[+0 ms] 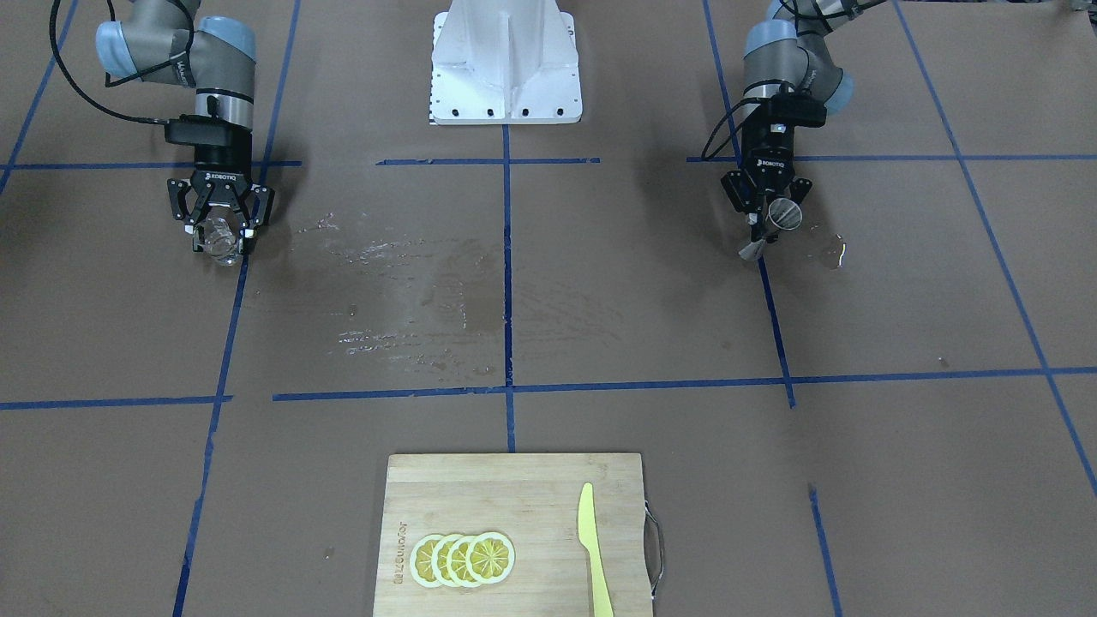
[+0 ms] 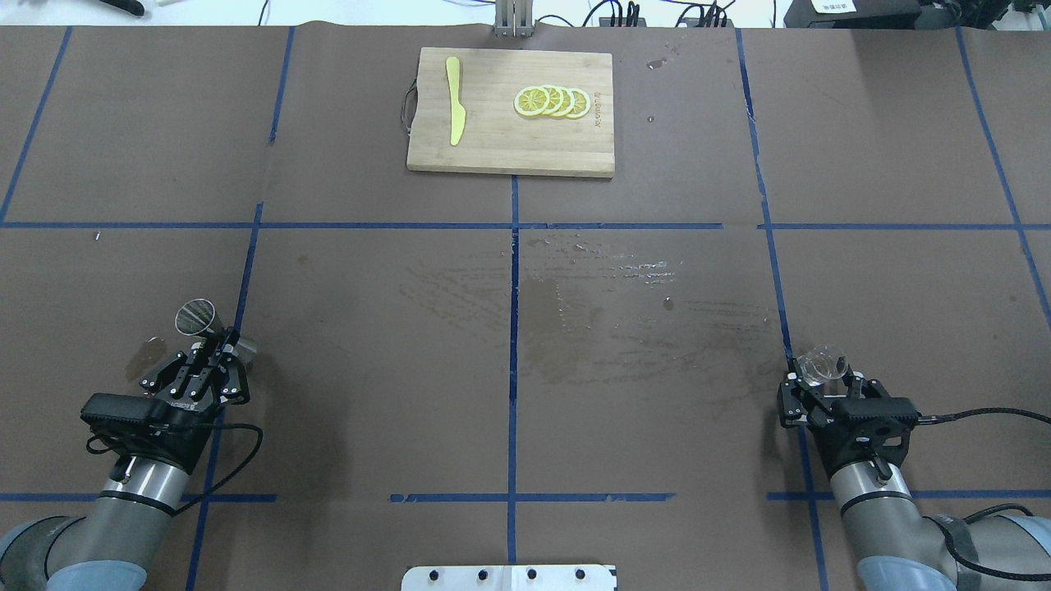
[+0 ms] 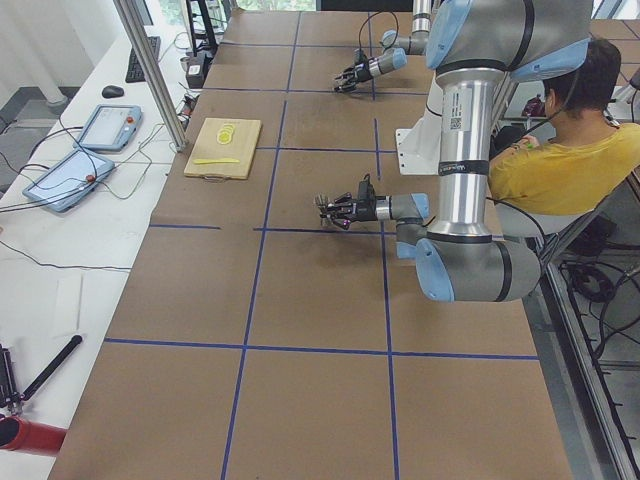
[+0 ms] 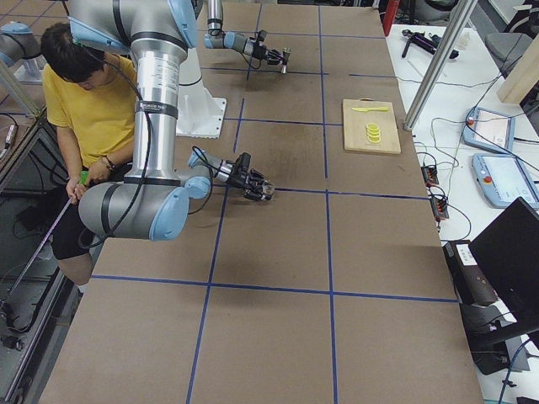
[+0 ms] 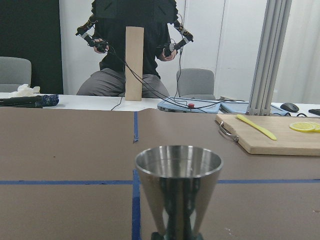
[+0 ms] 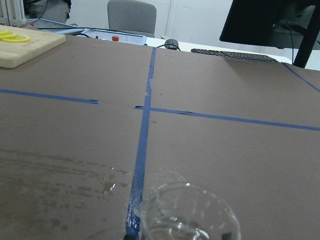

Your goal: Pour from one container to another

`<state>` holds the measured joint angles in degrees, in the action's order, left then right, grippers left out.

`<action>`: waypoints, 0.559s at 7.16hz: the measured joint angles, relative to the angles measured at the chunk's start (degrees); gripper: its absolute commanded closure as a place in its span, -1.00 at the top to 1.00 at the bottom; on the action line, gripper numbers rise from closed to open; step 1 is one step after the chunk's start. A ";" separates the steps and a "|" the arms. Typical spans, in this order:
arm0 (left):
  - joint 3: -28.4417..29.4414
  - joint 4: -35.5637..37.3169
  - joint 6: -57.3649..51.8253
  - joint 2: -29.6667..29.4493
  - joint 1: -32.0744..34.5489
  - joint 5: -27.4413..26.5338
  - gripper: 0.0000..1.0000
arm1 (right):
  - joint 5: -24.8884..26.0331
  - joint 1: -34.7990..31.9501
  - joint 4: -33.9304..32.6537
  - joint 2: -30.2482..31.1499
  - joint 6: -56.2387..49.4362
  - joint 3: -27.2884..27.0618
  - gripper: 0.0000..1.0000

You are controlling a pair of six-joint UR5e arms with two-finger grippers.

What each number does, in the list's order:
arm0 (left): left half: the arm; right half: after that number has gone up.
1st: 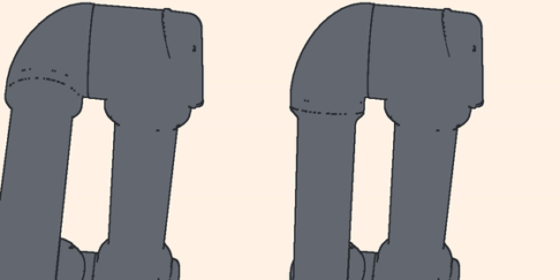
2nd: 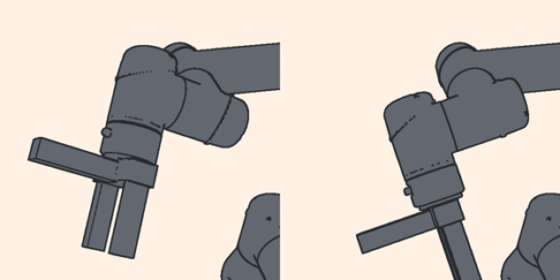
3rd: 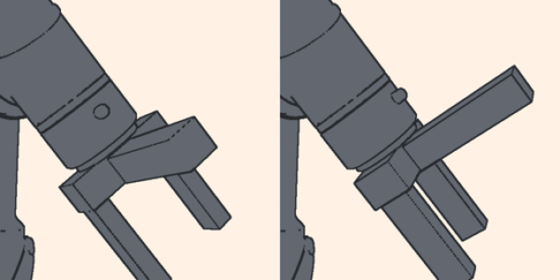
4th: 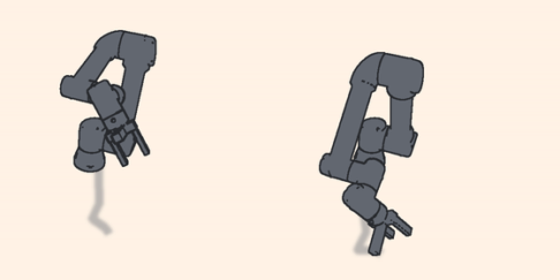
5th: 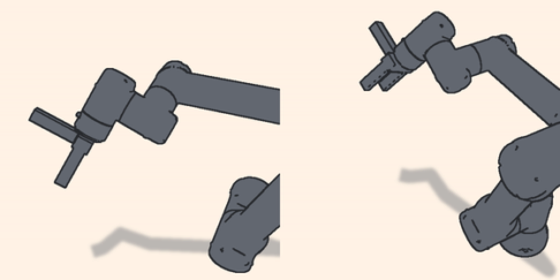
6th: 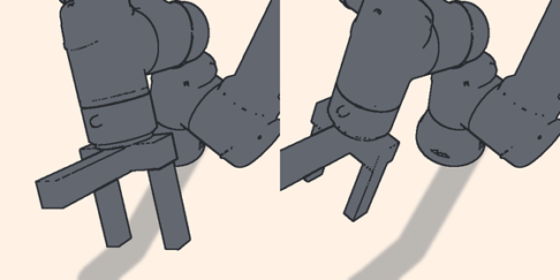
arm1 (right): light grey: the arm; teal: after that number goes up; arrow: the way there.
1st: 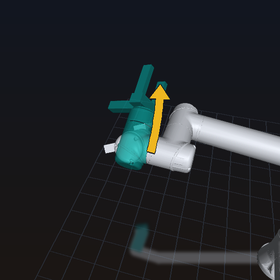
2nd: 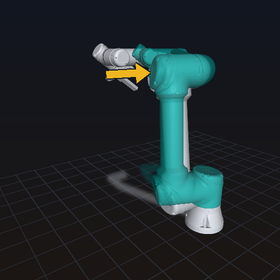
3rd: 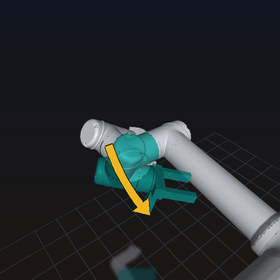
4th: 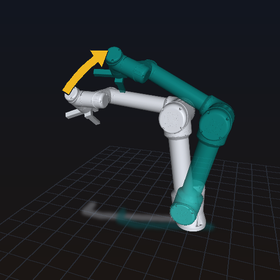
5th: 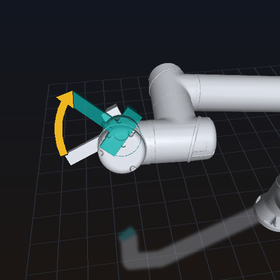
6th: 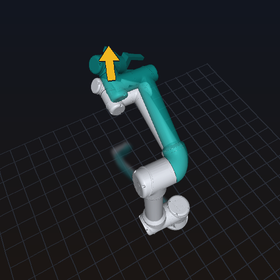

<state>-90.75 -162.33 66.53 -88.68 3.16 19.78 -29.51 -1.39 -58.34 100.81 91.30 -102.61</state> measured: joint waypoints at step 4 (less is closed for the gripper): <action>-0.60 -0.02 -0.18 0.00 0.00 -0.06 -1.00 | -1.04 -2.09 8.09 -2.59 -15.47 -0.74 -0.98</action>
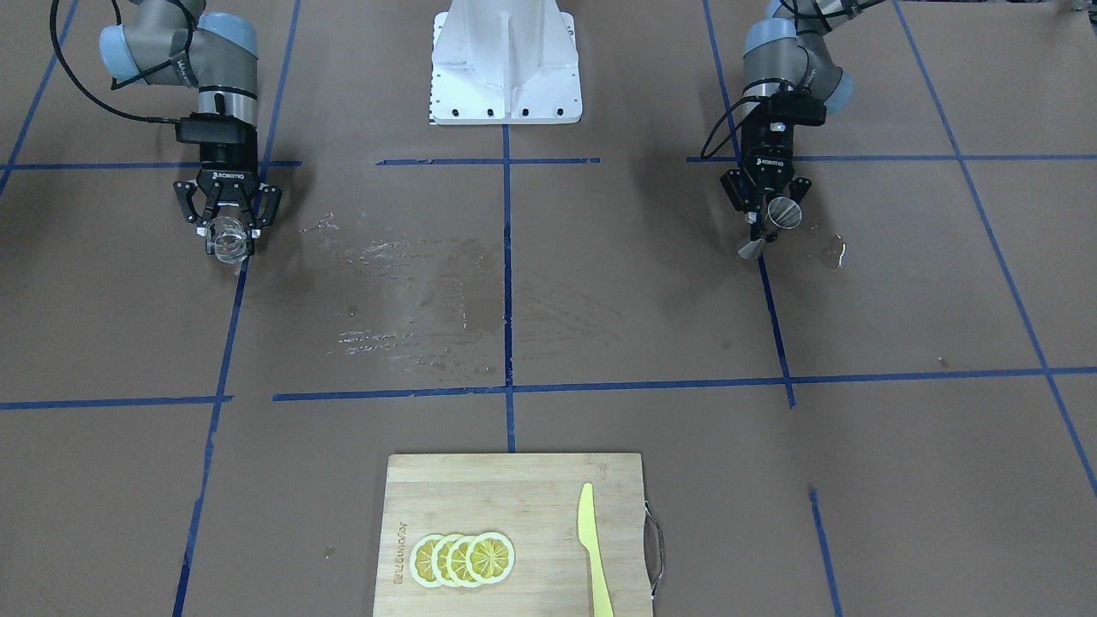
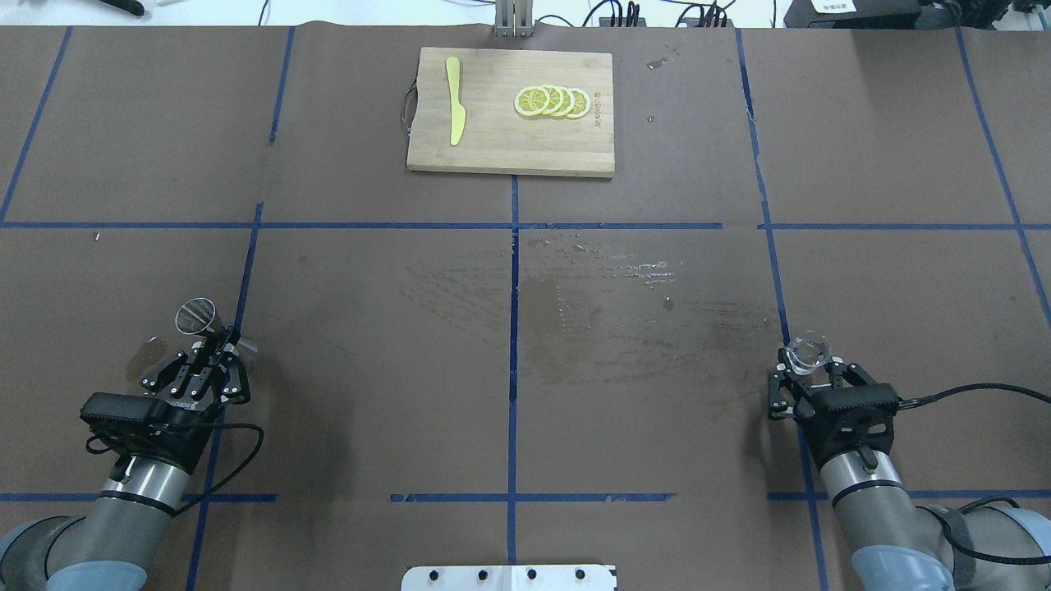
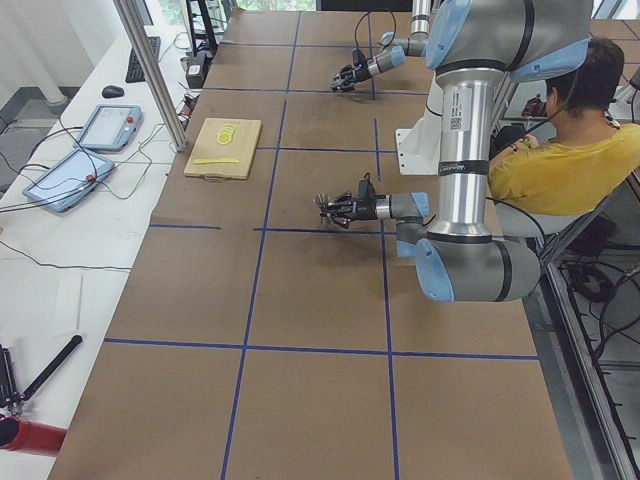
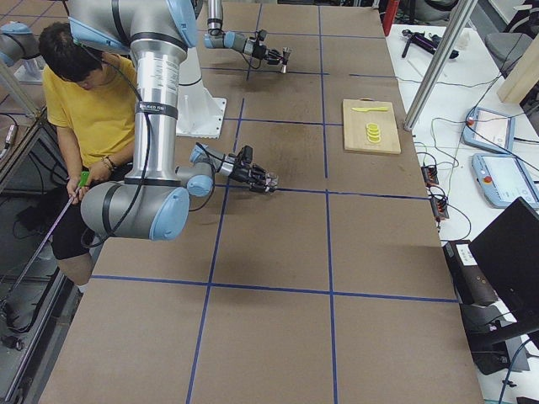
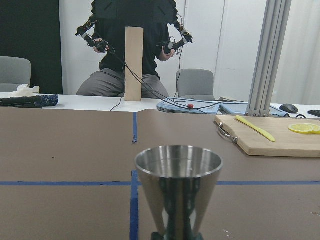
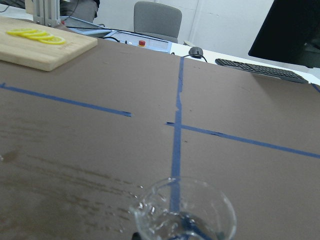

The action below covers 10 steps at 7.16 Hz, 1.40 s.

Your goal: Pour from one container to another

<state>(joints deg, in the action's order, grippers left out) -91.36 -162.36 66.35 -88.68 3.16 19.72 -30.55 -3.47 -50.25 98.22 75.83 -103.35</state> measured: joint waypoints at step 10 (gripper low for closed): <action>2.30 1.00 -22.53 -21.03 -0.61 4.86 -1.00 | -10.20 -3.67 -17.39 -32.01 -18.90 -6.43 -1.00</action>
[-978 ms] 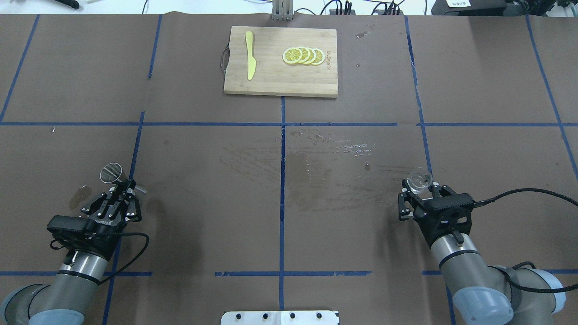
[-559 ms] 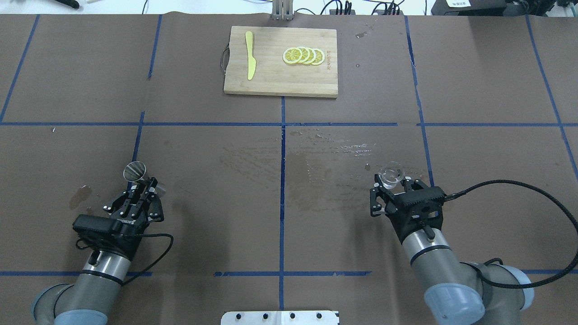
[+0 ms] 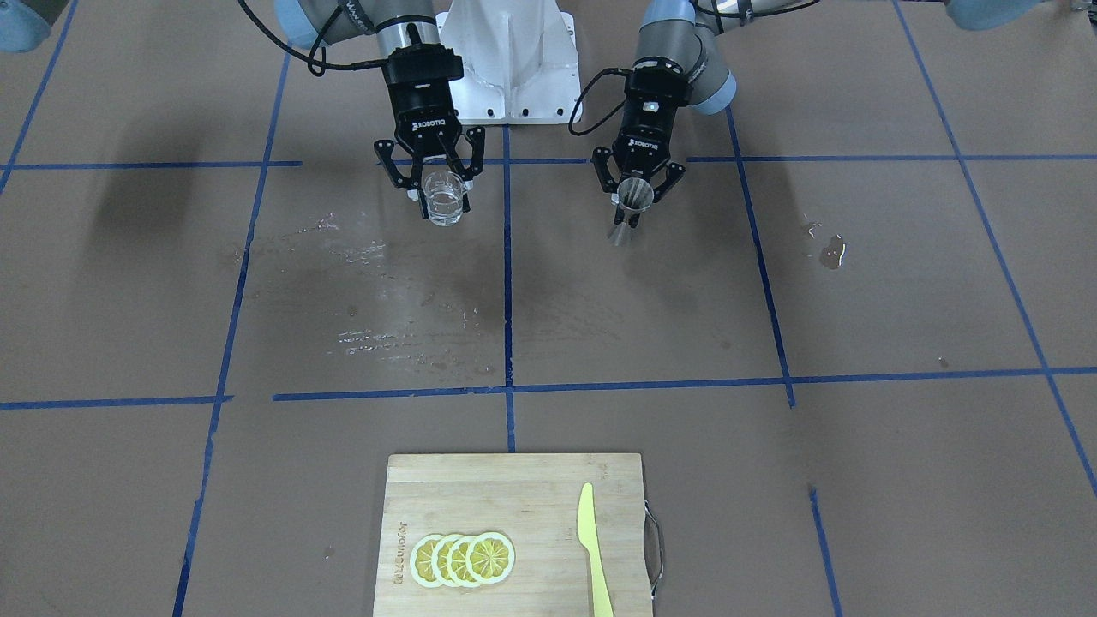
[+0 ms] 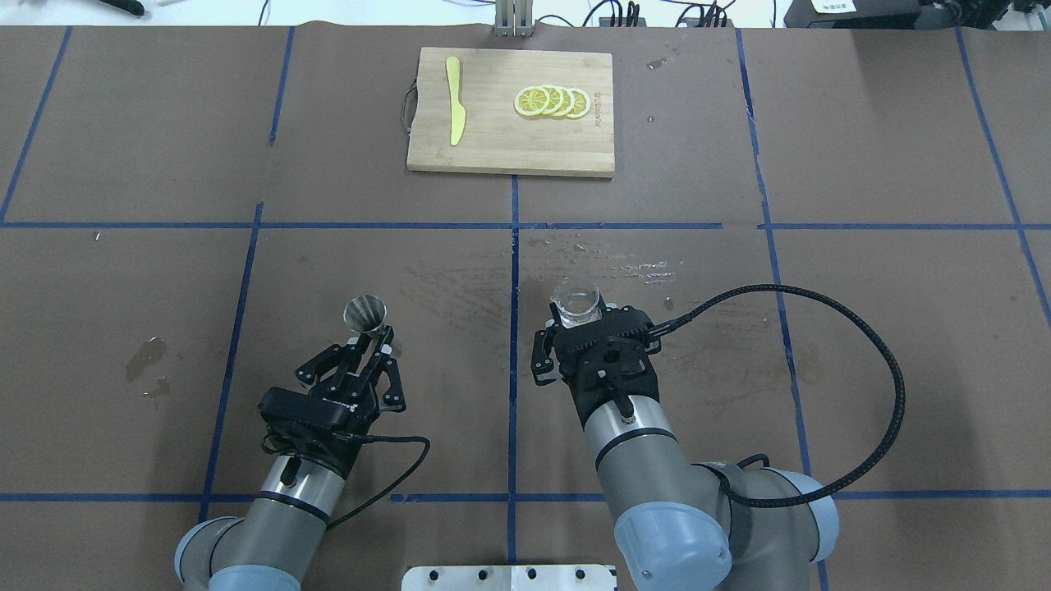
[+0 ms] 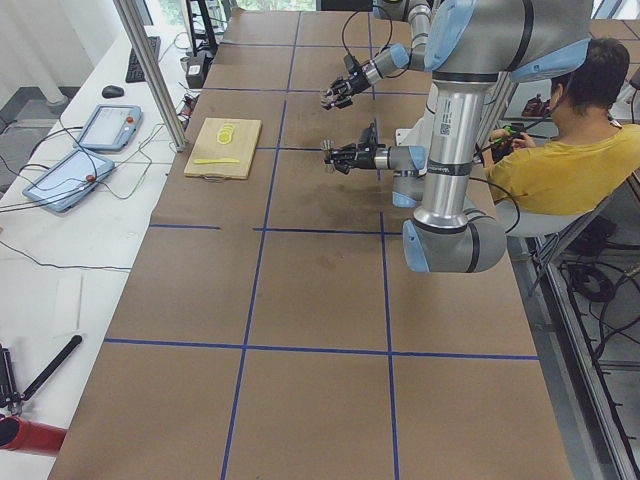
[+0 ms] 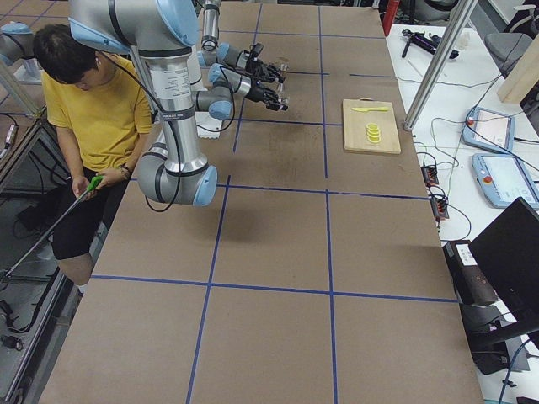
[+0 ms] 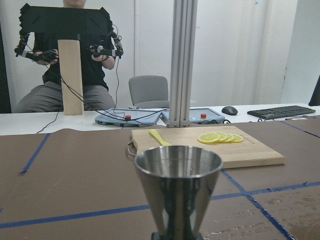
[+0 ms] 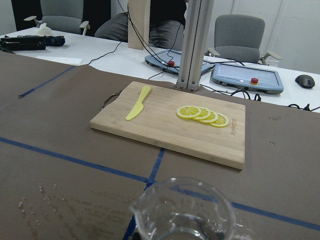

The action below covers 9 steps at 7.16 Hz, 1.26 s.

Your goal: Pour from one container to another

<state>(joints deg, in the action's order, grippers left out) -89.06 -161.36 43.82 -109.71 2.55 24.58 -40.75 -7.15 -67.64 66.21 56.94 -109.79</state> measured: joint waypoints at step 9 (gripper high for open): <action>9.95 3.53 -3.39 -15.48 2.93 12.48 -1.00 | -2.65 -5.01 -17.77 -6.74 -4.91 -3.86 -1.00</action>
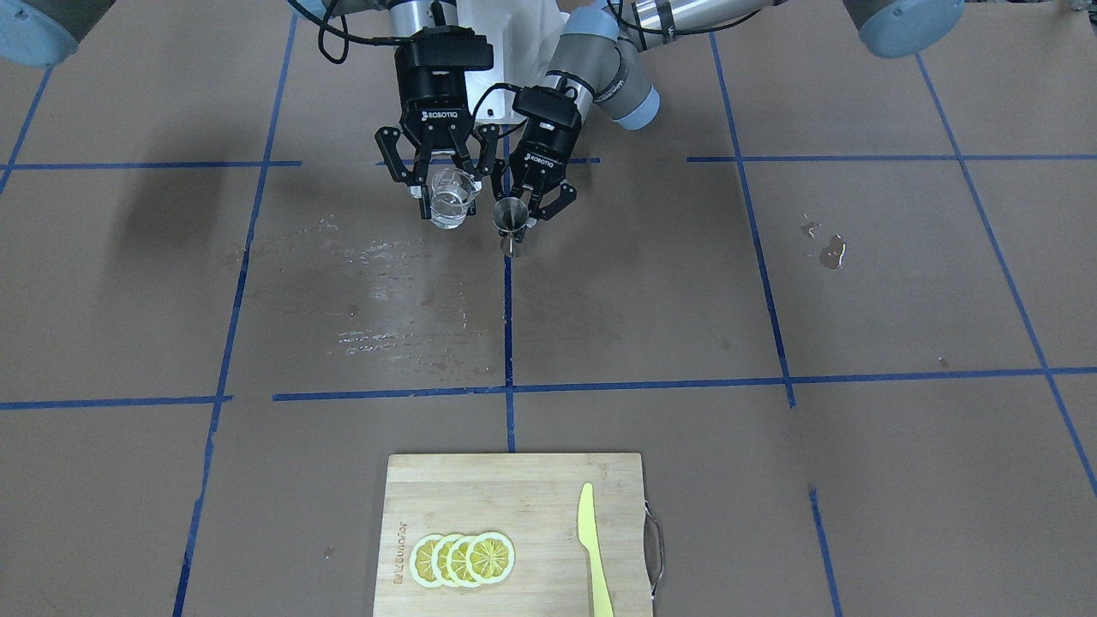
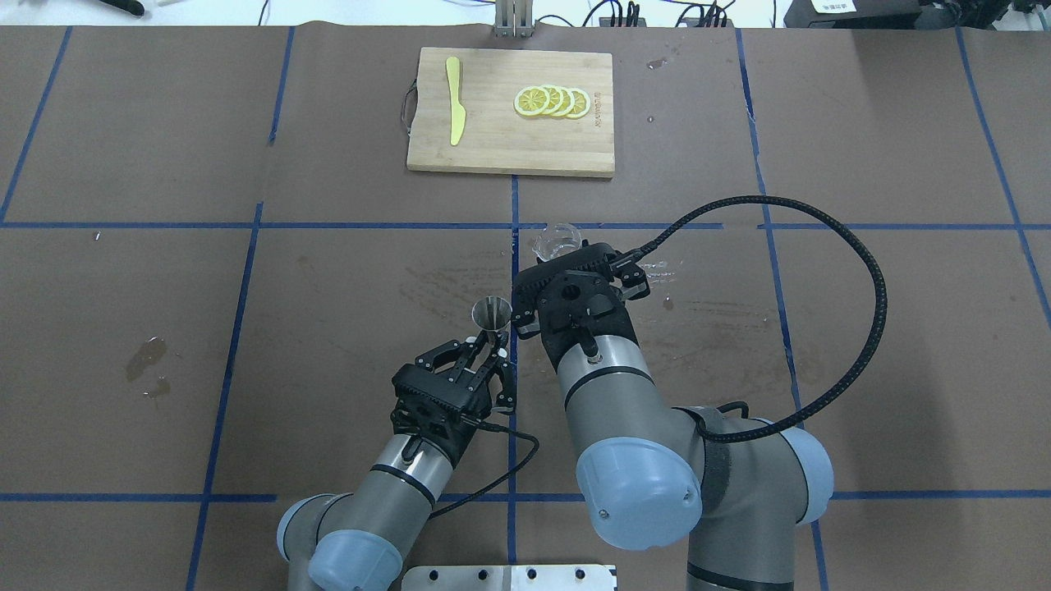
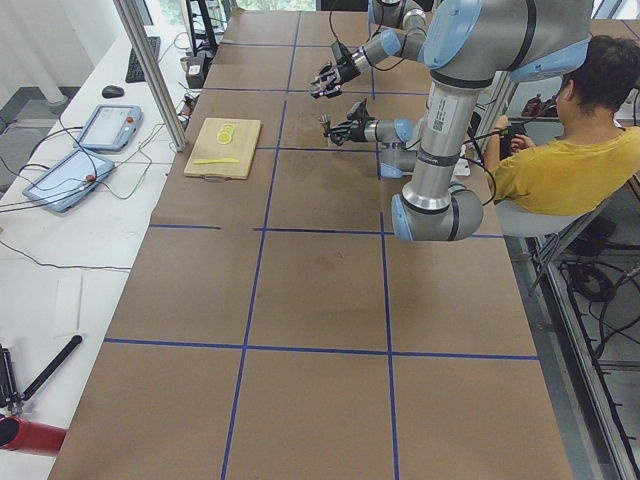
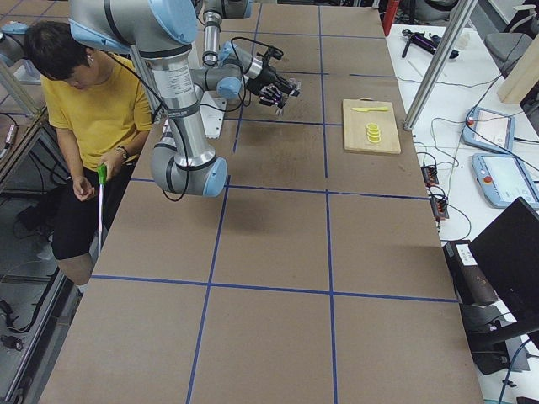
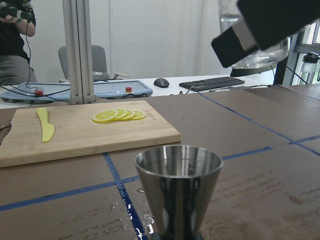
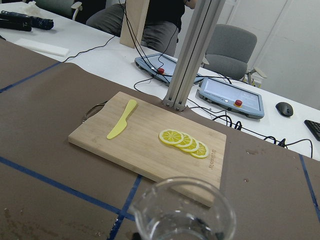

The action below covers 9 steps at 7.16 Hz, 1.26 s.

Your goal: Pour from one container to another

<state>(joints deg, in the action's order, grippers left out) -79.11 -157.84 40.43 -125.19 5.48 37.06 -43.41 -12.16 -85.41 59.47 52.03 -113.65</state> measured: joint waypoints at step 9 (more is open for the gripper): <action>2.86 2.67 0.00 -4.65 1.24 1.05 -1.00 | 1.75 0.20 -17.31 -3.53 -4.01 -1.04 -1.00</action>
<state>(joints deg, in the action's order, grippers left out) -76.25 -155.17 40.43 -129.84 6.72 38.11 -41.66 -11.96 -102.71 55.94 48.02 -114.68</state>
